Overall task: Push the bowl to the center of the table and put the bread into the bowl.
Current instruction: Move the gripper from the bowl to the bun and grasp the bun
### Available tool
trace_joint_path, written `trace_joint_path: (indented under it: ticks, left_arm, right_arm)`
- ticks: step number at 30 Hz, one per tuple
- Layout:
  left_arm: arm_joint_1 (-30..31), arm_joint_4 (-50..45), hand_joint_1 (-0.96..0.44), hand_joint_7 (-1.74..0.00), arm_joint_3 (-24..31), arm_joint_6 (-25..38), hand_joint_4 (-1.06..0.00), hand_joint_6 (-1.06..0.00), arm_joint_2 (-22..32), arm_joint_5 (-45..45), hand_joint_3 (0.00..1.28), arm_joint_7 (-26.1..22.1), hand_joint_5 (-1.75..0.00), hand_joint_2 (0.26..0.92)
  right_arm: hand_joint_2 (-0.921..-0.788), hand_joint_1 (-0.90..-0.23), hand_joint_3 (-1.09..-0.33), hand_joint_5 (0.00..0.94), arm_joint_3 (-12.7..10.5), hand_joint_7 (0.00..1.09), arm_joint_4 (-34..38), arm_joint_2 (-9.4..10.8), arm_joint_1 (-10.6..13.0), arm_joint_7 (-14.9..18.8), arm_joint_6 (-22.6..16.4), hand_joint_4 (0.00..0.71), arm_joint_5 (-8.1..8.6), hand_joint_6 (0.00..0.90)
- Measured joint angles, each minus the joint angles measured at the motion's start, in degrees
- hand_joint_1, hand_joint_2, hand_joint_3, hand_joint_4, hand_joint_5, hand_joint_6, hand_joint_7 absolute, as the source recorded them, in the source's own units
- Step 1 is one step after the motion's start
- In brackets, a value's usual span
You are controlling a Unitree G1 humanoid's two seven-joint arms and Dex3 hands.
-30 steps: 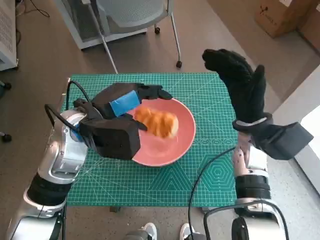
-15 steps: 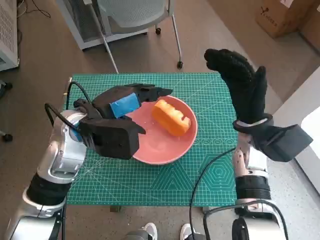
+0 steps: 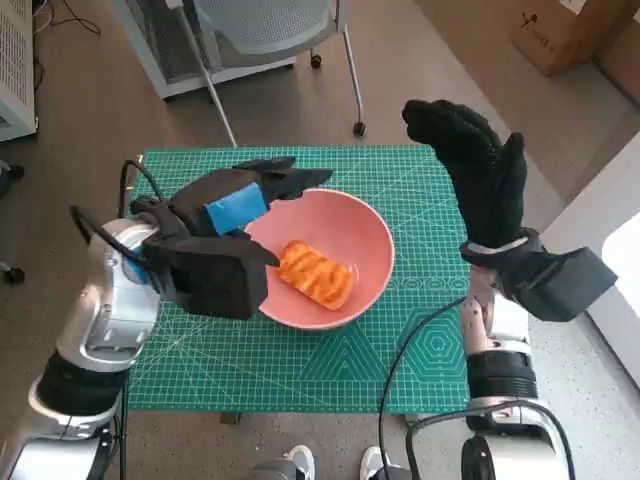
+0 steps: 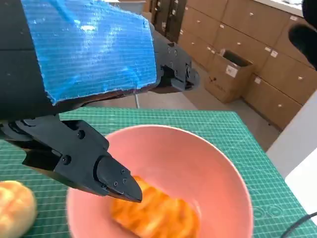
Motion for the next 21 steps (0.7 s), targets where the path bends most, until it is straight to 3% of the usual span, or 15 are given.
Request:
trace_joint_path:
  ticks: [5,10,21]
  left_arm:
    - [1.71,-1.56,0.29,0.00,2.22,0.67,0.00,-0.22,4.52,0.44,0.02,-2.00,0.00,0.823]
    - [1.99,-2.96,0.37,0.00,3.22,3.90,0.00,-0.21,7.98,2.82,0.03,-3.03,0.00,0.840]
    - [4.85,-2.17,0.27,0.00,5.16,5.11,0.00,-0.20,11.07,5.00,0.01,-1.31,0.00,0.797]
  right_arm:
    - [-0.921,-0.545,-0.408,0.000,-0.47,0.00,1.20,-0.03,-0.38,0.89,0.00,0.275,0.42,0.470]
    - [-0.921,-0.544,-0.407,0.000,-0.89,0.00,2.24,0.06,-1.00,1.42,-0.01,0.275,1.06,0.471]
    - [-0.921,-0.546,-0.404,0.000,-0.84,0.00,3.06,0.89,-2.00,2.26,0.05,0.274,1.09,0.478]
